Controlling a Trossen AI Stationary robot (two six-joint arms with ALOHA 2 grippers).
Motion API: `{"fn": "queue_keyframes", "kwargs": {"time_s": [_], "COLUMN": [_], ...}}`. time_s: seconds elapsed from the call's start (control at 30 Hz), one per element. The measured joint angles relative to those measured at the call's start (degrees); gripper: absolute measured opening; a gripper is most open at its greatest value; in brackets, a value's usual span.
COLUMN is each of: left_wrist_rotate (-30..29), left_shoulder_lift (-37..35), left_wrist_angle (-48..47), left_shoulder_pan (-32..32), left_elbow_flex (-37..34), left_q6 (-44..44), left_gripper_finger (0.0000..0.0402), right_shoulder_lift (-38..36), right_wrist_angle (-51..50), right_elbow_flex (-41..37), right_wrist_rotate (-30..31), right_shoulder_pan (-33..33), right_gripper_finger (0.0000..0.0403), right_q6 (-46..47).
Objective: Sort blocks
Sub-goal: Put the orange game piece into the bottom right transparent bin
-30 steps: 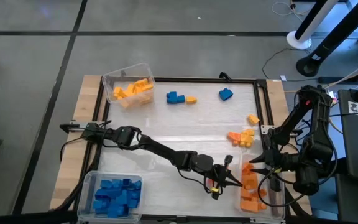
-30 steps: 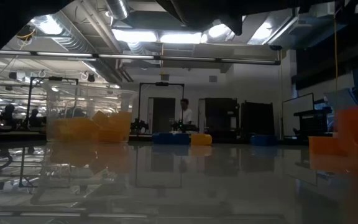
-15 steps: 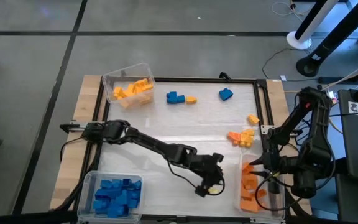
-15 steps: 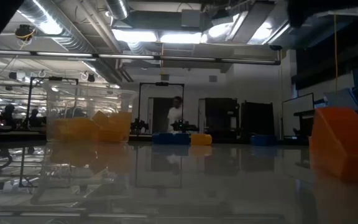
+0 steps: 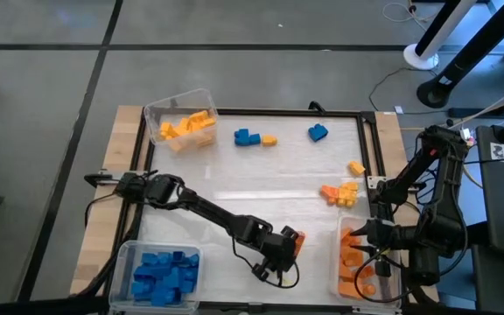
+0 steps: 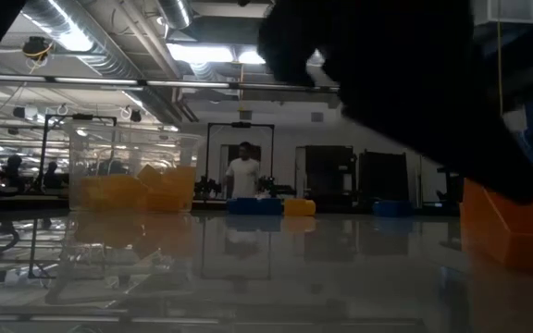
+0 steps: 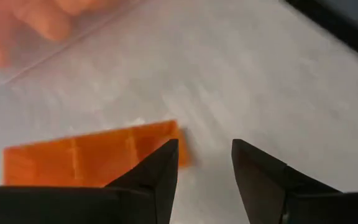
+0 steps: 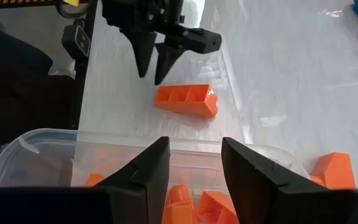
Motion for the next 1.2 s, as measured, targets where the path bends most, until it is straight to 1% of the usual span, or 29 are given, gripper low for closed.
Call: {"fn": "queue_keyframes", "kwargs": {"time_s": [0.1, 0.13, 0.47, 0.63, 0.8, 0.97, 1.07, 1.13, 1.2], "left_wrist_rotate": [-3.69, -4.39, -5.0, -5.37, -7.0, -11.61, -12.39, -12.39, -12.39], "left_shoulder_lift": [-0.08, -0.11, 1.27, 1.46, 3.01, 4.38, 4.72, 4.74, 4.81], "left_wrist_angle": [5.32, 5.74, 6.22, 6.82, 8.52, 8.98, 9.1, 9.1, 9.16], "left_shoulder_pan": [-0.11, -0.11, -0.97, -1.6, -1.0, -0.96, -0.81, -0.7, -0.68], "left_elbow_flex": [-2.17, -2.43, -2.48, -2.48, -2.45, -2.39, -2.32, -2.32, -2.32], "left_q6": [0.16, 0.04, 0.01, 1.97, 1.93, 3.52, 4.4, 4.4, 4.42], "left_gripper_finger": [0.0141, 0.0141, 0.0141, 0.0141, 0.0141, 0.0141, 0.014, 0.0135, 0.0118], "right_shoulder_lift": [0.01, 0.01, -0.01, -0.01, -0.03, -0.05, -0.05, -0.05, -0.05], "right_wrist_angle": [-0.01, -0.01, 0.01, -0.01, 0.01, 0.11, 0.1, 0.1, 0.04], "right_elbow_flex": [0.0, 0.0, 0.0, 0.0, 0.0, 0.02, 0.02, 0.02, 0.02], "right_wrist_rotate": [0.3, 0.32, 0.4, 0.38, 0.4, 0.38, 0.38, 0.42, 0.4], "right_shoulder_pan": [0.0, 0.0, 0.0, 0.0, 0.0, 0.0, 0.0, 0.0, 0.0], "right_gripper_finger": [0.0147, 0.0147, 0.0147, 0.0147, 0.0147, 0.0147, 0.0147, 0.0147, 0.0147], "right_q6": [0.0, 0.02, 0.07, 0.09, 0.09, 0.11, 0.11, 0.11, 0.11]}}
